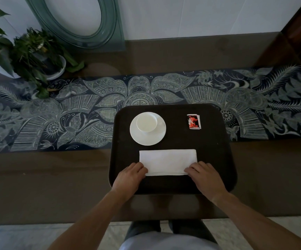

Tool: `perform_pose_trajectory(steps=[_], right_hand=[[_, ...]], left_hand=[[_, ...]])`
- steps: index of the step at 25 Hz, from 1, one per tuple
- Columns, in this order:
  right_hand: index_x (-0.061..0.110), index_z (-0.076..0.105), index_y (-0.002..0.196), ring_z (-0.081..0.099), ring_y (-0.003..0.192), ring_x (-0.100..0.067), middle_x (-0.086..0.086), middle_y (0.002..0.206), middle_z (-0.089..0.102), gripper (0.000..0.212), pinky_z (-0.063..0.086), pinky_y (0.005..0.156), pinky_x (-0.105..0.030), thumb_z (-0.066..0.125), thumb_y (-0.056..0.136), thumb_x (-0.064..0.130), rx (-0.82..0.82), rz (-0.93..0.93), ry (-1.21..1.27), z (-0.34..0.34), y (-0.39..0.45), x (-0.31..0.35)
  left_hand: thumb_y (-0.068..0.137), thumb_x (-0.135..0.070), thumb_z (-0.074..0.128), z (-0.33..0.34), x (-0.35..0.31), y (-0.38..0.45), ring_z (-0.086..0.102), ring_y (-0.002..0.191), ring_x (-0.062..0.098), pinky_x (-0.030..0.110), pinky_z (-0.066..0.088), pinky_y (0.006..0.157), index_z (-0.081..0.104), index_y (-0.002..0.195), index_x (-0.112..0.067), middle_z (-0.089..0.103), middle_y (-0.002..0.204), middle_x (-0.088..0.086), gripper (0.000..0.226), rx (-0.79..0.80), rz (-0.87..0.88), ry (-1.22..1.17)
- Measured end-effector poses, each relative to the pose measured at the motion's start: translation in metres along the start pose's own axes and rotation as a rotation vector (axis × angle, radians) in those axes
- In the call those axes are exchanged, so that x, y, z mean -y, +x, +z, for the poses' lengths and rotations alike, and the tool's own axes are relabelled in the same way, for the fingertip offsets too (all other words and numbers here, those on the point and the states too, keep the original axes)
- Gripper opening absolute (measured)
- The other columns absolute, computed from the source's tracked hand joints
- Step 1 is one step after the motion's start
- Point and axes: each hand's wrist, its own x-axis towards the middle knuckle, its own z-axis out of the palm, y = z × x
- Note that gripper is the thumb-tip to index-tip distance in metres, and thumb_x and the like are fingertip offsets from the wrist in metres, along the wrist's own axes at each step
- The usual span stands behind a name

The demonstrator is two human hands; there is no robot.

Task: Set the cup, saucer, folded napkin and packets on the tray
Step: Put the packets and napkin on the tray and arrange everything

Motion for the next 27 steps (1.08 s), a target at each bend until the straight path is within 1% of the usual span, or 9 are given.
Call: perform_pose_trajectory(steps=[7,11,13,15,17,19,21,23,27], right_hand=[[0.026,0.06,0.123,0.056,0.109,-0.019,0.002,0.12,0.061,0.036,0.046,0.095,-0.034,0.065,0.088,0.019,0.036,0.006,-0.008,-0.002,0.002,-0.005],[0.027,0.059,0.124,0.052,0.113,-0.018,0.004,0.123,0.058,0.031,0.042,0.1,-0.035,0.056,0.093,0.029,0.044,0.022,0.038,-0.002,0.0,-0.004],[0.028,0.063,0.114,0.054,0.105,-0.015,0.005,0.114,0.061,0.027,0.044,0.094,-0.034,0.047,0.094,0.038,-0.033,0.035,0.058,-0.007,0.002,-0.002],[0.026,0.066,0.109,0.059,0.101,-0.015,0.004,0.109,0.064,0.024,0.048,0.089,-0.034,0.051,0.092,0.035,-0.159,0.057,0.062,-0.009,0.012,0.006],[0.021,0.064,0.118,0.06,0.112,-0.02,-0.001,0.118,0.065,0.03,0.048,0.095,-0.039,0.061,0.089,0.028,-0.252,0.064,0.092,-0.007,0.032,0.023],[0.014,0.055,0.133,0.048,0.132,-0.027,-0.008,0.137,0.057,0.045,0.04,0.108,-0.044,0.059,0.091,0.028,-0.221,0.062,0.106,-0.002,0.05,0.041],[0.01,0.037,0.146,0.027,0.146,-0.029,-0.011,0.154,0.037,0.057,0.026,0.117,-0.05,0.048,0.095,0.033,-0.131,0.089,0.062,0.008,0.058,0.049],[0.011,0.022,0.152,0.01,0.149,-0.028,-0.012,0.16,0.02,0.061,0.016,0.12,-0.052,0.034,0.097,0.036,-0.078,0.106,0.018,0.021,0.059,0.046],[0.01,0.014,0.153,0.004,0.15,-0.026,-0.012,0.162,0.01,0.063,0.015,0.12,-0.051,0.024,0.099,0.039,-0.065,0.103,-0.014,0.033,0.06,0.041]], left_hand=[[0.085,-0.015,0.07,0.006,-0.005,-0.001,0.06,0.079,0.021,0.032,0.053,0.055,0.064,0.1,-0.017,0.061,0.098,0.003,0.017,-0.009,-0.033,-0.016],[0.088,-0.023,0.064,0.005,-0.005,0.001,0.059,0.084,0.022,0.034,0.051,0.068,0.065,0.103,-0.019,0.061,0.1,0.002,0.016,-0.011,-0.04,0.007],[0.089,-0.034,0.058,0.002,-0.004,0.003,0.058,0.088,0.02,0.034,0.048,0.074,0.064,0.103,-0.022,0.061,0.1,-0.002,0.019,-0.057,-0.033,0.029],[0.093,-0.039,0.05,0.003,-0.008,0.012,0.058,0.094,0.017,0.033,0.048,0.081,0.063,0.106,-0.023,0.062,0.104,-0.003,0.024,-0.121,-0.016,0.016],[0.097,-0.036,0.044,0.011,-0.022,0.034,0.059,0.109,0.02,0.037,0.048,0.094,0.06,0.118,-0.019,0.063,0.117,0.001,0.031,-0.152,0.013,-0.013],[0.1,-0.031,0.039,0.021,-0.043,0.056,0.051,0.128,0.024,0.042,0.042,0.107,0.055,0.132,-0.011,0.058,0.134,0.008,0.041,-0.13,0.007,-0.042],[0.101,-0.028,0.031,0.031,-0.055,0.069,0.039,0.139,0.025,0.045,0.036,0.112,0.047,0.14,-0.006,0.048,0.146,0.012,0.048,-0.079,-0.027,-0.033],[0.102,-0.029,0.026,0.044,-0.055,0.071,0.028,0.144,0.023,0.047,0.032,0.114,0.038,0.145,-0.006,0.038,0.153,0.012,0.051,-0.038,-0.057,-0.017],[0.106,-0.034,0.015,0.057,-0.048,0.067,0.011,0.149,0.019,0.043,0.018,0.12,0.023,0.152,-0.01,0.02,0.161,0.008,0.053,0.004,-0.083,0.02]])
